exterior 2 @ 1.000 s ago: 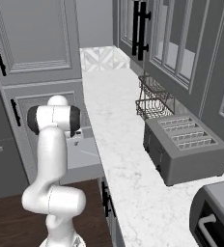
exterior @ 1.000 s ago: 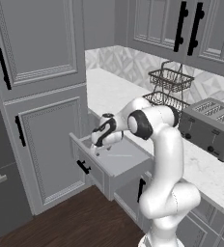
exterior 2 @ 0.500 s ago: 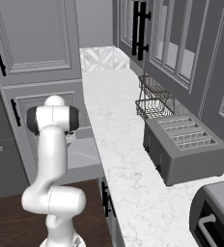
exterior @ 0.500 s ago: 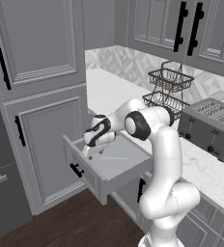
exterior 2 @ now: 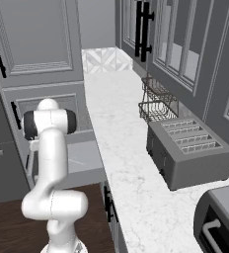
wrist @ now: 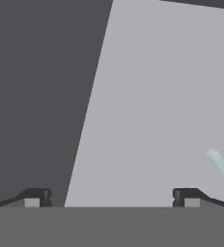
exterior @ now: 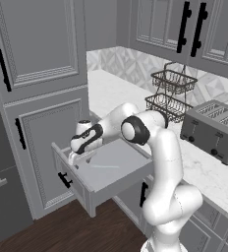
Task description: Take a straw from the drawer in front and place it inside the glass cup on the dining counter.
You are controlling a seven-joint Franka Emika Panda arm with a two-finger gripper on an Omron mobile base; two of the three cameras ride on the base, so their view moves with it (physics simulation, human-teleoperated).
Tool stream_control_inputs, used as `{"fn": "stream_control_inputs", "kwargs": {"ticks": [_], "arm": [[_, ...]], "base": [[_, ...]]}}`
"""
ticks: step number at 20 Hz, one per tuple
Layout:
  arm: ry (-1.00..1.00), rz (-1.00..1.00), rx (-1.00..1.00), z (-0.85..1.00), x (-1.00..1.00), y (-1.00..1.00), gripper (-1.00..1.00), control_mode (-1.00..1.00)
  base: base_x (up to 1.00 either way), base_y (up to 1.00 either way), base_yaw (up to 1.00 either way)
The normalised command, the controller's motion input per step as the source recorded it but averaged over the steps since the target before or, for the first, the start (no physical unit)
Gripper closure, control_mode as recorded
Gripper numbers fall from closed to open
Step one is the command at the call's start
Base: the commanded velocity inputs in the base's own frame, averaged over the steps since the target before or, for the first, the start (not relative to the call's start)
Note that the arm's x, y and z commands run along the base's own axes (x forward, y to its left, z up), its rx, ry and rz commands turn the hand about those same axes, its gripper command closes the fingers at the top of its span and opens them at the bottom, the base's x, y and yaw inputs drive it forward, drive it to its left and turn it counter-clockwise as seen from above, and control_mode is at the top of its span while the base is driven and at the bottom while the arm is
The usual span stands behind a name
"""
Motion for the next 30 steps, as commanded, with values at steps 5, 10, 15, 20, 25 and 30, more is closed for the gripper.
{"fn": "stream_control_inputs", "kwargs": {"ticks": [5,10,15,20,25,30], "arm": [[-0.01,-0.03,-0.09,0.00,0.53,-0.57,-1.00,-1.00],[0.00,0.00,-0.05,0.00,0.40,-0.62,-1.00,-1.00],[0.00,0.02,-0.01,-0.29,0.00,-0.22,-1.00,-1.00],[0.00,0.05,-0.02,-0.39,0.07,-0.14,-1.00,-1.00],[0.00,0.13,-0.03,-0.46,0.14,-0.09,-1.00,-1.00],[0.00,0.13,0.00,-0.34,0.10,0.00,-1.00,-1.00]], "base": [[0.00,0.00,0.00],[0.00,0.00,0.00],[0.00,0.00,0.00],[0.00,0.00,0.00],[0.00,0.00,0.00],[0.00,0.00,0.00]]}}
